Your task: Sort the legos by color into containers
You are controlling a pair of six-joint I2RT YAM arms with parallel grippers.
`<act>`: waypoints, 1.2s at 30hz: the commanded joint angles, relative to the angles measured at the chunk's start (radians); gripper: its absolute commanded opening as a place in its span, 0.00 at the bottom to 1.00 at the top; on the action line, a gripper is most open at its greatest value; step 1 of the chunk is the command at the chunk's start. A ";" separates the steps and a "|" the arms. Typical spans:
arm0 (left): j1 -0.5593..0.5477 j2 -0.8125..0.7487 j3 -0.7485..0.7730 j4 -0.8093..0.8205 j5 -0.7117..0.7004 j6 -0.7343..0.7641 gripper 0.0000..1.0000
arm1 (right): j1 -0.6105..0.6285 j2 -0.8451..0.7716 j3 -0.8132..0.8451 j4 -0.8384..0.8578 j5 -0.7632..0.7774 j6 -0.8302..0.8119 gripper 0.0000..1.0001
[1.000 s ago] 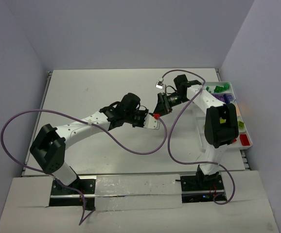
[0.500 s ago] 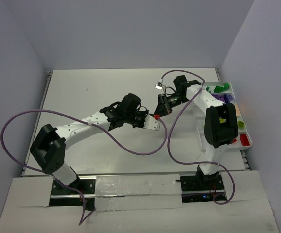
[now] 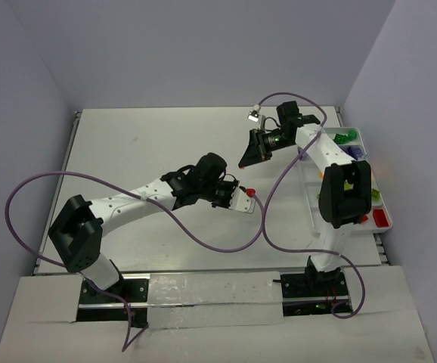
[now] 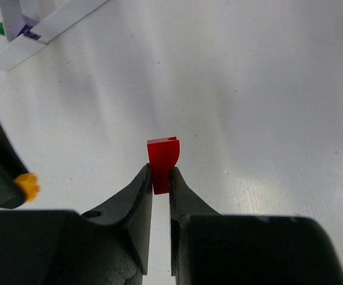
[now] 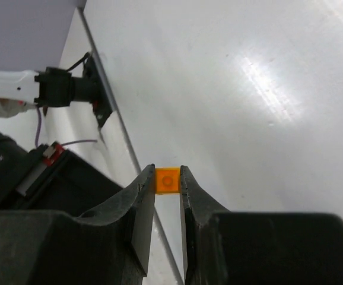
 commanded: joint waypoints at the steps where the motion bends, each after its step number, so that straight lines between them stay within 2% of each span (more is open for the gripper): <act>1: -0.019 -0.013 0.008 -0.006 0.054 -0.027 0.00 | -0.048 0.005 0.049 0.078 0.062 0.051 0.00; 6: -0.012 -0.010 0.027 0.001 0.043 -0.084 0.00 | -0.161 -0.047 0.013 0.075 0.238 0.017 0.00; 9: 0.018 0.009 0.077 -0.016 0.065 -0.178 0.00 | -0.294 -0.101 -0.015 0.067 0.409 -0.024 0.00; 12: 0.066 0.061 0.179 -0.081 0.117 -0.302 0.00 | -0.423 -0.148 -0.024 0.077 0.606 -0.081 0.00; 16: 0.120 0.124 0.326 -0.139 0.182 -0.442 0.00 | -0.511 -0.159 -0.040 0.111 0.848 -0.146 0.00; 20: 0.171 0.181 0.408 -0.163 0.216 -0.572 0.00 | -0.549 -0.104 -0.037 0.136 0.883 -0.166 0.00; 25: 0.214 0.208 0.451 -0.176 0.214 -0.653 0.00 | -0.556 -0.043 -0.020 0.146 0.860 -0.166 0.00; 36: 0.325 0.195 0.419 -0.096 0.233 -0.777 0.00 | -0.544 0.037 -0.027 0.157 0.824 -0.172 0.02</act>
